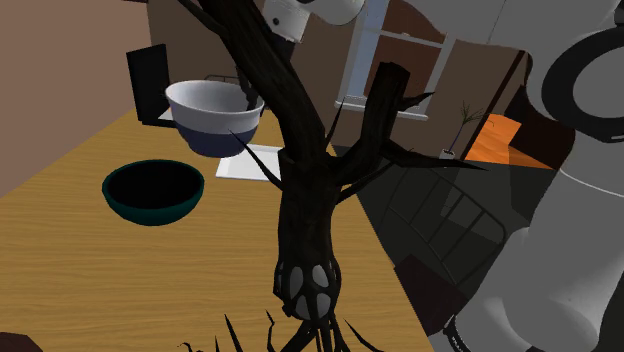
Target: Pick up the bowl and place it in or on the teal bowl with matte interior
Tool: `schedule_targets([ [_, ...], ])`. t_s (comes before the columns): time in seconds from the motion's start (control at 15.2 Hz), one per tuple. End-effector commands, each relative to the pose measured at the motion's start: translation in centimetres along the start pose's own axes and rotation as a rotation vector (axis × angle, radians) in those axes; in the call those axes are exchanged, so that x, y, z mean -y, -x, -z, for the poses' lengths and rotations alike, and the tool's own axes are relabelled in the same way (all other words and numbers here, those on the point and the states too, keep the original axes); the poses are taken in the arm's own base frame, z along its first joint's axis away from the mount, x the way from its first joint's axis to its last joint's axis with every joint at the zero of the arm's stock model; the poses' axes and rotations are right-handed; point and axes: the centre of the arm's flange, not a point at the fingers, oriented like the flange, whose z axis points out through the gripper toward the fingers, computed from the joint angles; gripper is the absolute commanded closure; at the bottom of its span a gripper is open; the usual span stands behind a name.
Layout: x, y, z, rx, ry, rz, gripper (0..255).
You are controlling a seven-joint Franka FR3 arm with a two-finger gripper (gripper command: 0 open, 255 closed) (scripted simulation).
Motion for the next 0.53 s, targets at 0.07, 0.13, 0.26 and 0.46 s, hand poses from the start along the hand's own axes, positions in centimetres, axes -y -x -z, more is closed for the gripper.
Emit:
schedule_targets([
  [0.07, 3.8, -1.1, -0.7, -0.001, -0.001, -0.001, 255],
  [0.13, 5.1, -1.5, -0.9, -0.001, -0.001, -0.001, 255],
  [0.26, 7.6, -2.3, -1.3, -0.001, -0.001, -0.001, 255],
  [0.46, 11.3, -3.5, -2.0, -0.001, -0.001, -0.001, 255],
])
